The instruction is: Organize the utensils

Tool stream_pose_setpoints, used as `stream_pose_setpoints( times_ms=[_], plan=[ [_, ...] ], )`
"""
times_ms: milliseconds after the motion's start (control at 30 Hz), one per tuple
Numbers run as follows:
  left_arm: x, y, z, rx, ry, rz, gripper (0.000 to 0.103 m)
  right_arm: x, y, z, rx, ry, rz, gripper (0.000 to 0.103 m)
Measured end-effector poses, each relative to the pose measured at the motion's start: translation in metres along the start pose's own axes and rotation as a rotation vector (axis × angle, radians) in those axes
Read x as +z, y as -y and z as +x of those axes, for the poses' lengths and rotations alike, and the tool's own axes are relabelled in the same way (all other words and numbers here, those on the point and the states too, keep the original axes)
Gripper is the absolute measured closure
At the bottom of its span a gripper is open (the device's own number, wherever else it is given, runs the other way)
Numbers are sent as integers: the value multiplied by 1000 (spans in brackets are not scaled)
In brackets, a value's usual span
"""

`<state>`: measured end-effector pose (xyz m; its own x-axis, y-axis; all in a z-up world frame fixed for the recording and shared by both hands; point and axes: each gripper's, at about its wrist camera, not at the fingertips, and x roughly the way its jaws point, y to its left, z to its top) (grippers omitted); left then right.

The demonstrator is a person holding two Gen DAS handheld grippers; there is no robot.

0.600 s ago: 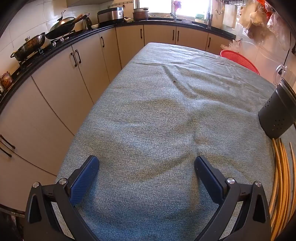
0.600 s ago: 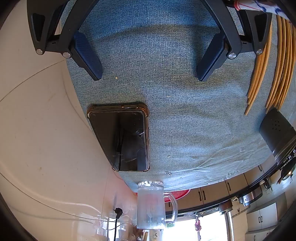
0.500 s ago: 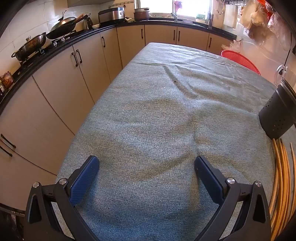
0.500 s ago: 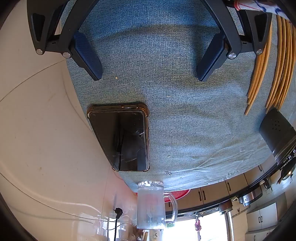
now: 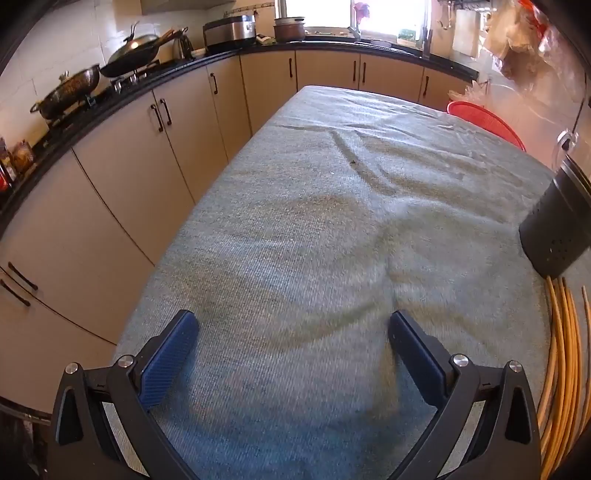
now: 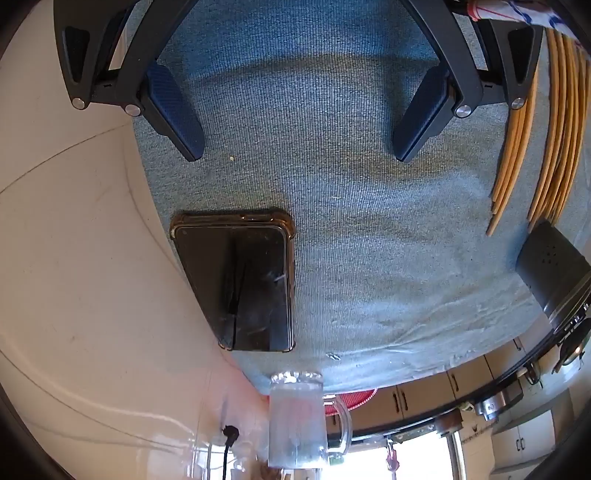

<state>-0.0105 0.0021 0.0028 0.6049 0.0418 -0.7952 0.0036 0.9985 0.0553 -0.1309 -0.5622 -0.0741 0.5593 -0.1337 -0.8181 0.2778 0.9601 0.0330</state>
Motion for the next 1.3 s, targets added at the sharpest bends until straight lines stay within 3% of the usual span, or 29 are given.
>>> stream_pose_setpoints(
  times_ms=[167,467,633,1000,1300],
  plan=[
    [-16,17,-43,7,81,62,0,0,-2,-1,-4,3,-2,0],
    [-39,29,-138,29,270,67,0,-11,-11,-15,-47,13,13,2],
    [-51,42,-156,67,281,99,0,-28,-26,-48,-78,103,-12,2],
    [-70,48,-191,56,323,107,0,-56,-62,-121,-156,284,-27,2],
    [-85,44,-215,44,354,113,0,-80,-81,-158,-149,324,-51,2]
  ],
)
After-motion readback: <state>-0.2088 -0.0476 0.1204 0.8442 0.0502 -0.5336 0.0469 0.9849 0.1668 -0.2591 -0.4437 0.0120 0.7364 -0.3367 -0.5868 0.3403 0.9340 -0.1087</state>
